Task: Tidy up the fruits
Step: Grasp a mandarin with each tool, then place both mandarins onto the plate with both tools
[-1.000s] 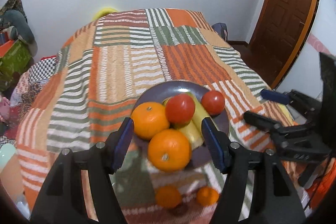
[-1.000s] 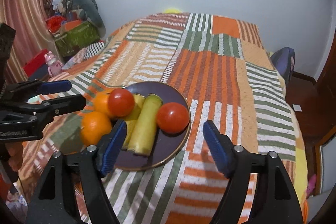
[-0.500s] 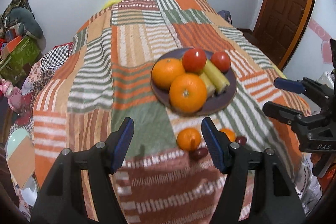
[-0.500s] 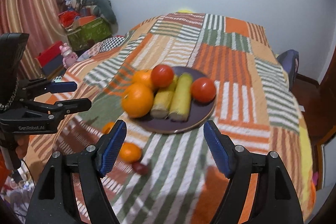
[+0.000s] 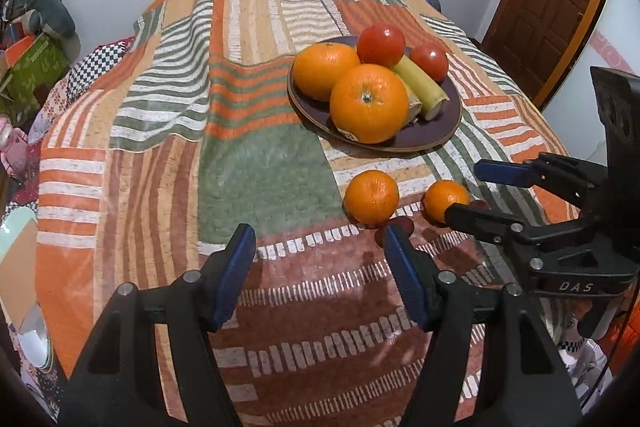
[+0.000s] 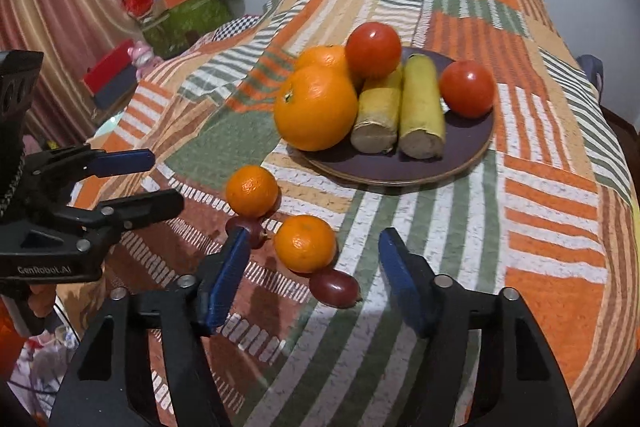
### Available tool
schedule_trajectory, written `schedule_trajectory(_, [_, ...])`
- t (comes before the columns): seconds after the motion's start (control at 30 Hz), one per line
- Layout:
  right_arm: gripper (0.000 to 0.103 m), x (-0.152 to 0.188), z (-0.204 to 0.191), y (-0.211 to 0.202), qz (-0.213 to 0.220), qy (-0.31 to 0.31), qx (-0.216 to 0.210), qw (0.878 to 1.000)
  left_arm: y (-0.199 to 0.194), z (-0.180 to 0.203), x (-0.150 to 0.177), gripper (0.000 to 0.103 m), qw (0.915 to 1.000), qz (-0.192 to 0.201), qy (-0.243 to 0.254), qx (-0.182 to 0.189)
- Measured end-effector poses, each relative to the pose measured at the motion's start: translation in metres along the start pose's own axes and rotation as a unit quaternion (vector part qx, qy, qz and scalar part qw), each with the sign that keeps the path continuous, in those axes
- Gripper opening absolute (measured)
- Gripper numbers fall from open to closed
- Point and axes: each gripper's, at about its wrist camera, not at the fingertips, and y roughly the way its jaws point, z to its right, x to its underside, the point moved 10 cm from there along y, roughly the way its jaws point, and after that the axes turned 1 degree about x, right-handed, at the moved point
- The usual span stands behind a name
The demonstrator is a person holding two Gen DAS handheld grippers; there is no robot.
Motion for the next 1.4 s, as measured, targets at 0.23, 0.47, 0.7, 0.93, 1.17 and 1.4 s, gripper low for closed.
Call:
schedule_trajectory(0.23, [0.033, 0.012, -0.005, 0.012, -0.024, -0.011, -0.021, 0.999, 0.014, 0.013, -0.007, 0.053, 0.9997, 0.0, 0.005, 0.023])
schedule_trajectory(0.47, [0.033, 0.01, 0.006, 0.0, -0.003, 0.006, -0.019, 1.0, 0.03, 0.021, -0.013, 0.047, 0.9993, -0.005, 0.002, 0.036])
schedule_trajectory(0.7, [0.033, 0.004, 0.026, -0.018, 0.016, 0.025, -0.005, 1.0, 0.037, 0.03, -0.021, 0.047, 0.9988, -0.002, 0.003, 0.048])
schedule_trajectory(0.93, [0.033, 0.008, 0.04, -0.022, 0.019, 0.045, 0.001, 0.999, 0.05, 0.039, -0.023, 0.042, 0.9986, -0.012, 0.012, 0.05])
schedule_trajectory(1.17, [0.033, 0.006, 0.047, -0.026, 0.024, 0.048, 0.002, 0.999, 0.051, 0.042, -0.025, 0.037, 0.9982, -0.016, 0.016, 0.055])
schedule_trajectory(1.4, [0.033, -0.008, 0.06, -0.03, 0.037, 0.041, 0.01, 0.998, 0.031, 0.049, -0.046, 0.037, 0.998, 0.014, 0.022, 0.058])
